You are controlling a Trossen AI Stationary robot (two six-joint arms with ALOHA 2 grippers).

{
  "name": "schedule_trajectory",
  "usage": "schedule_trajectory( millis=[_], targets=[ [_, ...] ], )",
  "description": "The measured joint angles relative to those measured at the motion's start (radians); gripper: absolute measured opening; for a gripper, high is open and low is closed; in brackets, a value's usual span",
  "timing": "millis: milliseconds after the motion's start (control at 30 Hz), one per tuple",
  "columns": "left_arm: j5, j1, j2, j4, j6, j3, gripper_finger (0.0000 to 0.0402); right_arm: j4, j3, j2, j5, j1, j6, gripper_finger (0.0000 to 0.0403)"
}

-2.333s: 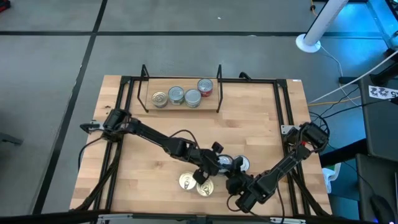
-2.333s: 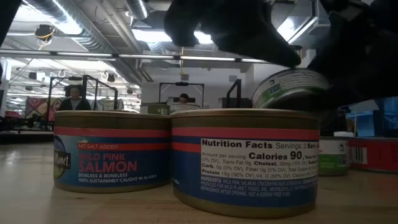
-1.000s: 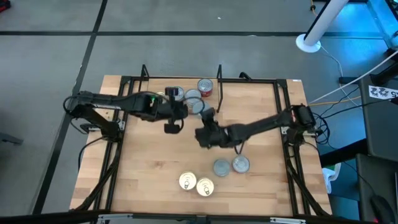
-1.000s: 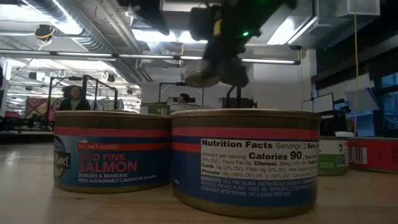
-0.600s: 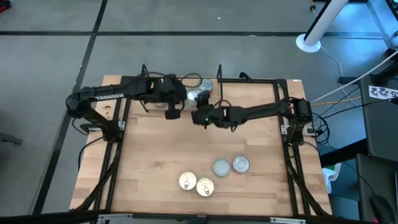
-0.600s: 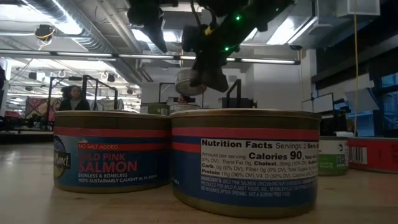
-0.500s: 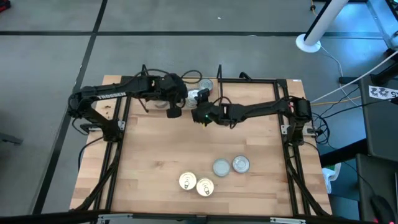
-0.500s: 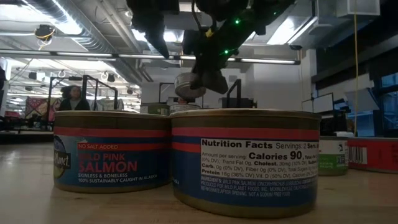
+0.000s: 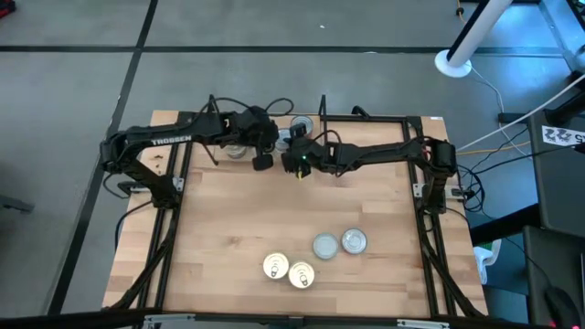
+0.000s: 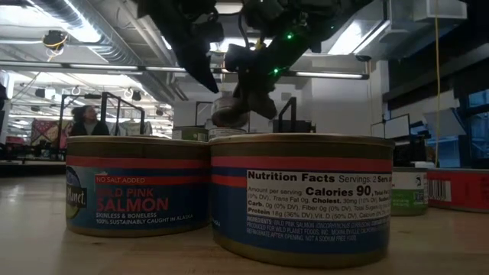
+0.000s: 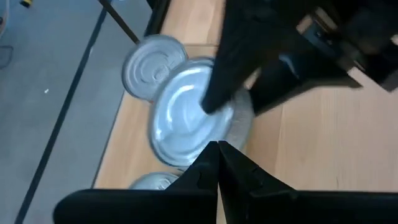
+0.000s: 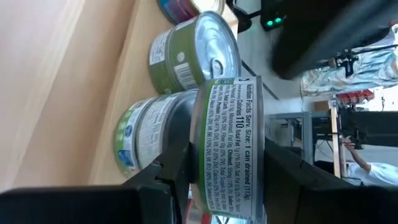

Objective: Stack canned seafood by type on shelf
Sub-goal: Stack the green white tuna can on top of the other green white tuna can on the shelf

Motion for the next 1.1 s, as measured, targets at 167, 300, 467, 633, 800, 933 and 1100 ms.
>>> schedule_trajectory(
  millis=[167,300,467,633,800,933,1100],
  targets=[
    [0.002,-0.001,0.000,0.053,-0.027,-0.059,0.0001,0.023,0.000,0.000,-0.030,-0.019,0.000,0.0143],
    [0.002,-0.001,0.000,0.131,-0.031,-0.100,0.0001,0.010,0.000,0.000,-0.056,-0.032,0.000,0.0143],
    [0.002,-0.001,0.000,0.147,-0.046,-0.112,0.0001,0.013,0.000,0.000,-0.108,-0.039,0.001,0.0143],
    [0.002,-0.001,0.000,0.146,-0.050,-0.112,0.0001,0.014,0.000,0.000,-0.154,-0.046,0.001,0.0143],
    [0.003,-0.002,0.010,0.146,-0.063,-0.112,0.0001,0.013,0.000,0.000,-0.145,-0.046,0.000,0.0143],
    [0.003,-0.002,0.016,0.144,-0.065,-0.112,0.0001,0.013,0.000,0.000,-0.146,-0.046,0.001,0.0162],
    [-0.002,0.000,0.017,0.147,-0.069,-0.112,0.0001,0.017,0.000,0.000,-0.169,-0.043,0.002,0.0223]
  ],
)
